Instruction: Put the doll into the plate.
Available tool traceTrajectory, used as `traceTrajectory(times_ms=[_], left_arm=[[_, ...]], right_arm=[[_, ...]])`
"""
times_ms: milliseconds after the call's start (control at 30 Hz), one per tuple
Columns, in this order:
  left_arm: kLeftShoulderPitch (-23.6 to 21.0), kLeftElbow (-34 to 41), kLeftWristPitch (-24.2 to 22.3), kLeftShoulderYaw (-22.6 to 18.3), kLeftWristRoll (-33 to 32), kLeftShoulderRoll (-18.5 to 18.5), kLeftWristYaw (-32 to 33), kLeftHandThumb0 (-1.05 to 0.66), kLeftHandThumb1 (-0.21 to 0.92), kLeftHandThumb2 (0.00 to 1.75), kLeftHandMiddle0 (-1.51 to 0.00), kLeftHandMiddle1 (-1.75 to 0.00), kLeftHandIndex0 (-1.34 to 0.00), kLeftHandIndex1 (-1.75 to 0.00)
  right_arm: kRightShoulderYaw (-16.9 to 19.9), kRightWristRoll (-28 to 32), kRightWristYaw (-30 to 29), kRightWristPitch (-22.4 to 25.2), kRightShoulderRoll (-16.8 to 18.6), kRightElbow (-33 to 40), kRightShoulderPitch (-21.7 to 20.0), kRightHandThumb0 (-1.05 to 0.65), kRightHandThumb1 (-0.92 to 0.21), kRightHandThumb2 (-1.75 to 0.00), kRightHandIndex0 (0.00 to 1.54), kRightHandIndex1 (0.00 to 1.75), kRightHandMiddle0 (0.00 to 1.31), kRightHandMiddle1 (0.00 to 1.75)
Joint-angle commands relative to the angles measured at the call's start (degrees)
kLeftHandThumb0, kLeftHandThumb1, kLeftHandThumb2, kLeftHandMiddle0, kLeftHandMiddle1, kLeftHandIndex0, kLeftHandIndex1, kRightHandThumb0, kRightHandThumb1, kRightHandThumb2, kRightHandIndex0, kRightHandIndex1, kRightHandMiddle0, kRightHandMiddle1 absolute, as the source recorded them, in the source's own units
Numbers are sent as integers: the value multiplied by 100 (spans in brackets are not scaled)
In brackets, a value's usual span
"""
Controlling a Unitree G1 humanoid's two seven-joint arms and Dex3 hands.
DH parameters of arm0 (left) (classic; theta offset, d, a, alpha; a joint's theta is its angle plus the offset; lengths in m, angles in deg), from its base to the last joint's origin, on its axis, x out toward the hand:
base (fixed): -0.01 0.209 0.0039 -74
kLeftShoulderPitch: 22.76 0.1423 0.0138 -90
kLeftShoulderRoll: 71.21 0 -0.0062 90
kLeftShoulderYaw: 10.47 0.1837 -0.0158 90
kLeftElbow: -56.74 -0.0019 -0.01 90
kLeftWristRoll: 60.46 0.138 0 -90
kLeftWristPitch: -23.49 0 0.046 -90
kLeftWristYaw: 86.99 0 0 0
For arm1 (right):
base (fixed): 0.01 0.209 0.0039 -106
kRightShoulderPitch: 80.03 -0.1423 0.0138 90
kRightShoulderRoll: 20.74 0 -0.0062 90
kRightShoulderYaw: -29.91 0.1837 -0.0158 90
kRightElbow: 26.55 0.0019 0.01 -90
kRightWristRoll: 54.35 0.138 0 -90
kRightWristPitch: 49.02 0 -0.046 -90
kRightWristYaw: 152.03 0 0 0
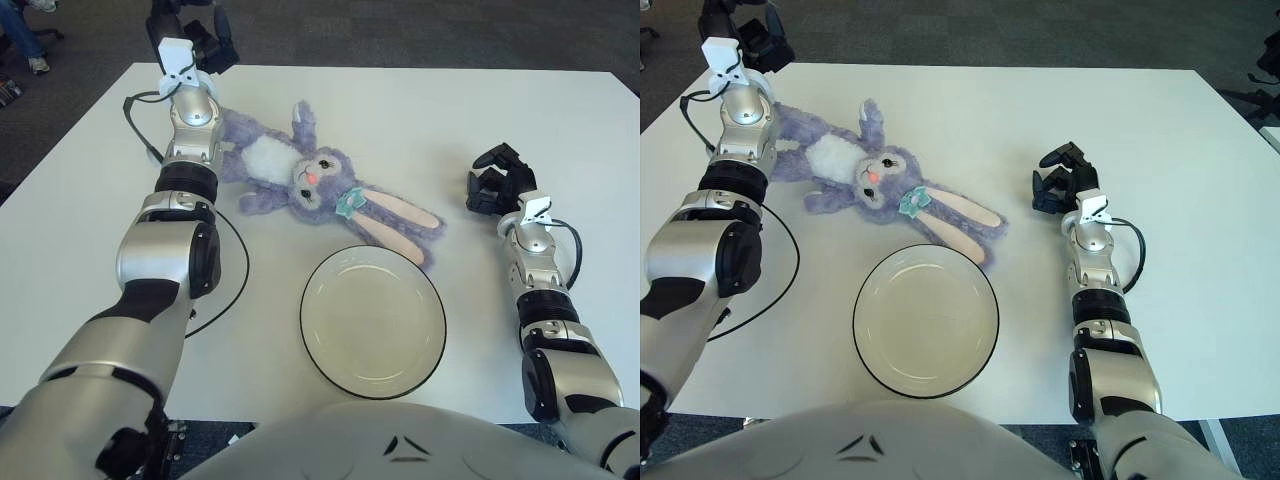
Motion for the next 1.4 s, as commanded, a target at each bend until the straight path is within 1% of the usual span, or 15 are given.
traceTrajectory(times_ms=[0, 267, 533, 600, 733, 1000, 1367], left_arm=[[39, -224, 142, -48, -36, -105, 3, -43, 47, 112, -118, -175, -49, -175], [79, -429, 143, -148, -131, -253, -63, -43, 48, 111, -116, -175, -48, -175], [167, -531, 74, -217, -226, -482, -171, -43, 49, 109, -114, -175, -48, -175], [179, -550, 40, -223, -234, -515, -181, -43, 49, 109, -114, -175, -48, -175], [197, -583, -86, -217, -215, -600, -159, -43, 48, 110, -115, -175, -48, -175], [195, -644, -381, -198, -185, -764, -124, -44, 46, 114, -113, -175, -50, -175], [282, -629, -552, -184, -146, -1026, -65, -43, 47, 112, -113, -175, -49, -175]], right_arm=[[-55, -105, 0, 237, -11, -134, 171, 0, -32, -130, 52, 172, 50, 172], [-37, -67, 41, 255, -16, -163, 161, 0, -32, -130, 52, 172, 50, 172], [-9, -30, 91, 231, -19, -266, 100, 0, -32, -130, 52, 172, 50, 172], [-8, -37, 88, 231, -24, -292, 85, -1, -31, -131, 62, 170, 42, 171], [-27, -79, 69, 217, -40, -335, 66, -1, -31, -131, 67, 168, 38, 171], [-68, -124, 59, 158, -65, -392, 42, -1, -31, -130, 71, 163, 37, 172], [-82, -97, 91, 96, -73, -423, 37, -1, -31, -129, 71, 162, 38, 171]])
